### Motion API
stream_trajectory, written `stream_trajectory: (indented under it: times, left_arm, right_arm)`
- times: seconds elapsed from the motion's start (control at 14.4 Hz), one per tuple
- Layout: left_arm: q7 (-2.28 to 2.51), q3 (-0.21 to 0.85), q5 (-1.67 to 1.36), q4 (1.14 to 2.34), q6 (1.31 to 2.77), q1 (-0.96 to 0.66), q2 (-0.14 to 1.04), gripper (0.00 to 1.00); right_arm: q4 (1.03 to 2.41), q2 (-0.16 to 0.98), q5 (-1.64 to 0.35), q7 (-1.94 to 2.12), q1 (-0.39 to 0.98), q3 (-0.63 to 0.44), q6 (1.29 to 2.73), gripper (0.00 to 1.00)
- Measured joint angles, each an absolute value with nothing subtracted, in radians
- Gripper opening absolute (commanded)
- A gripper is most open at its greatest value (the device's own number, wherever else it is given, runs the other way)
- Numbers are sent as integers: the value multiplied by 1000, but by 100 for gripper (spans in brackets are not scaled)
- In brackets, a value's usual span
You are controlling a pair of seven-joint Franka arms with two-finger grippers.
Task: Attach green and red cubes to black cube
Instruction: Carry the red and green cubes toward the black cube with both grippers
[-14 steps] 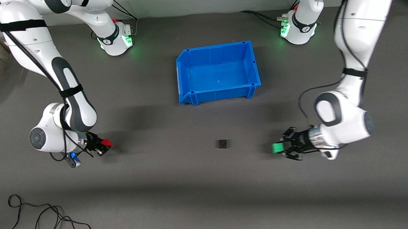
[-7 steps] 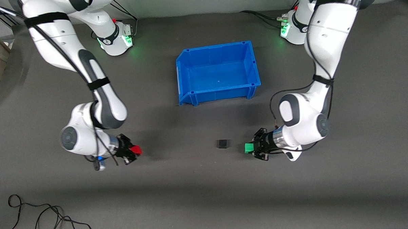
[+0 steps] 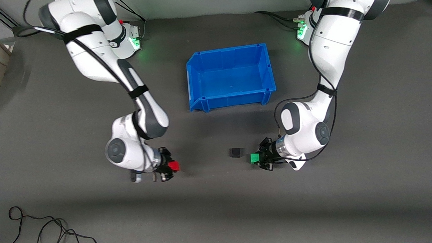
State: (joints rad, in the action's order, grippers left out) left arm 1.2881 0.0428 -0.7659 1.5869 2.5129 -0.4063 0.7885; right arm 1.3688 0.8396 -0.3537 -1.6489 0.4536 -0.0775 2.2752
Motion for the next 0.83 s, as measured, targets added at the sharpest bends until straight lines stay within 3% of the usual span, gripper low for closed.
stream_trajectory:
  times: [0.42, 0.83]
  left_arm:
    - [1321, 48, -770, 1586, 2535, -440, 798, 20]
    - [1367, 65, -770, 1586, 2547, -449, 799, 20]
  right_arm:
    - [1177, 978, -354, -1889, 577, -76, 2287, 0]
    - [1150, 1032, -354, -2007, 659, -77, 2359, 0]
